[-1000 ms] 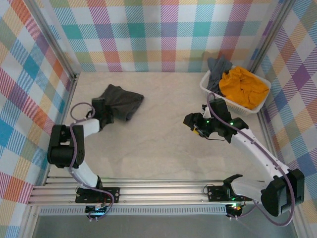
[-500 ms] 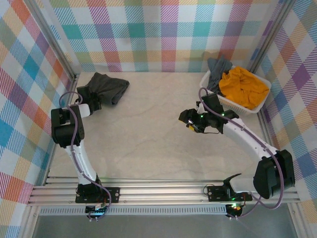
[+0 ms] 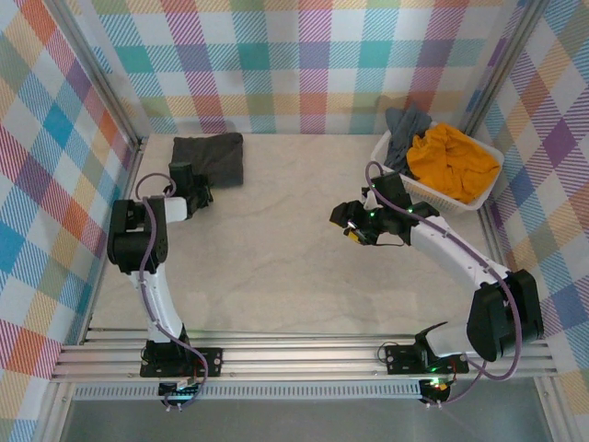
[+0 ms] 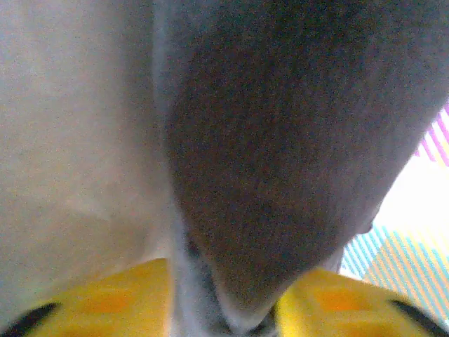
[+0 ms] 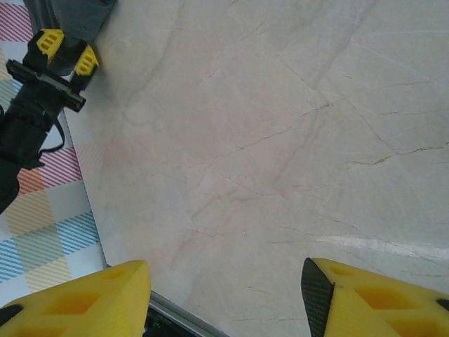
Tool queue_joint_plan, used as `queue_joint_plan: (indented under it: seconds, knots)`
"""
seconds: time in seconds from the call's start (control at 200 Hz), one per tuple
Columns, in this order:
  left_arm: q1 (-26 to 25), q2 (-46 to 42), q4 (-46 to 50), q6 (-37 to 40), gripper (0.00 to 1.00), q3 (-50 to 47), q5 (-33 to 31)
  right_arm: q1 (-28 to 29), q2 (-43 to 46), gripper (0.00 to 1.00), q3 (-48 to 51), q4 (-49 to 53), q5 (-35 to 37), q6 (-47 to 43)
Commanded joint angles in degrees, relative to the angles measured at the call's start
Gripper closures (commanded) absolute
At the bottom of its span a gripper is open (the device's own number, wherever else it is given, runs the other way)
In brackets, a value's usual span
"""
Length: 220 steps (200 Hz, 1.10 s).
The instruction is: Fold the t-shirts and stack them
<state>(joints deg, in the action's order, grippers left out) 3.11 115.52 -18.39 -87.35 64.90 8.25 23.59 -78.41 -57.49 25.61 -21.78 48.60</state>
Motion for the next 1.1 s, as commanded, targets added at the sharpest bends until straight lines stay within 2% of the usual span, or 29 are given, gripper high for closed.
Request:
queue_joint_plan:
  seconds: [0.0, 0.1, 0.23, 0.355, 0.48, 0.53, 0.56, 0.57, 0.58, 0.605, 0.635, 0.75, 0.83, 0.875, 0.93, 0.965, 1.015, 1.095]
  knots:
    - [0.27, -10.02, 6.63, 3.05, 0.47, -0.94, 1.17, -0.41, 2.07, 0.4, -0.36, 0.11, -0.86, -0.87]
    - [-1.57, -12.22, 12.04, 7.62, 0.48, 3.48, 3.27, -0.39, 2.13, 0.4, 0.38, -0.83, -0.98, -0.53]
    - [-3.61, -5.43, 15.37, 10.71, 0.58, 11.91, 7.18, -0.39, 0.83, 0.41, 0.63, -1.98, -1.7, -0.04]
    - [-3.95, -0.93, 16.15, 11.91, 0.59, 16.06, 7.17, -0.39, 0.8, 0.41, -0.09, -1.89, -1.52, -0.12]
    - [-3.58, -0.7, 19.82, 17.5, 0.57, 18.7, 6.05, -0.39, 0.8, 0.41, -0.77, -1.34, -1.53, -1.48]
    - [-3.38, -2.9, 19.63, 19.57, 0.51, 17.44, 6.17, -0.35, 1.02, 0.39, -0.86, -1.14, -0.89, -2.53]
    - [-3.29, -4.87, 19.11, 21.52, 0.25, 16.25, 6.73, -0.39, 1.27, 0.36, -1.03, -0.69, 0.19, -3.44]
    - [-3.25, -5.62, 18.95, 22.33, 0.08, 15.72, 7.07, -0.39, 1.43, 0.35, -1.04, -0.48, 0.76, -3.62]
    - [-3.21, -6.46, 18.77, 23.24, 0.02, 15.28, 7.25, -0.39, 1.6, 0.3, -1.04, -0.32, 1.19, -3.98]
    - [-3.2, -8.75, 19.04, 25.68, 0.0, 14.17, 7.81, -0.46, 2.03, 0.03, -0.96, -0.29, 2.54, -4.95]
    - [-3.28, -11.72, 21.13, 29.01, 0.0, 12.8, 7.35, -0.41, 2.65, 0.0, -1.22, 0.39, 5.08, -6.64]
    - [-4.23, -26.49, 32.88, 42.07, 0.0, 7.55, -0.01, -0.48, 4.86, 0.0, -5.19, 9.13, 21.38, -12.34]
    - [-4.46, -36.9, 41.23, 48.06, 0.0, 4.17, -6.54, -0.54, 9.32, 0.0, -4.71, 9.14, 32.42, -16.76]
    - [-4.62, -41.54, 46.3, 49.99, 0.0, 2.96, -13.65, -0.56, 12.95, 0.0, -2.71, 7.24, 39.45, -18.33]
    - [-4.87, -46.73, 51.18, 50.44, 0.0, 0.52, -26.08, -0.92, 17.39, 0.0, 0.63, 4.06, 48.61, -20.35]
    - [-4.47, -50.52, 48.21, 53.45, 0.0, -3.92, -29.34, -1.89, 20.17, 0.0, 4.43, -1.52, 50.34, -26.01]
    - [-4.39, -56.14, 36.86, 61.71, 0.0, -13.44, -30.94, -3.66, 23.75, 0.0, 12.14, -15.04, 50.47, -35.93]
    - [-4.7, -61.69, 17.14, 74.16, 0.0, -28.94, -34.45, -6.02, 25.96, 0.0, 24.29, -33.56, 51.55, -46.37]
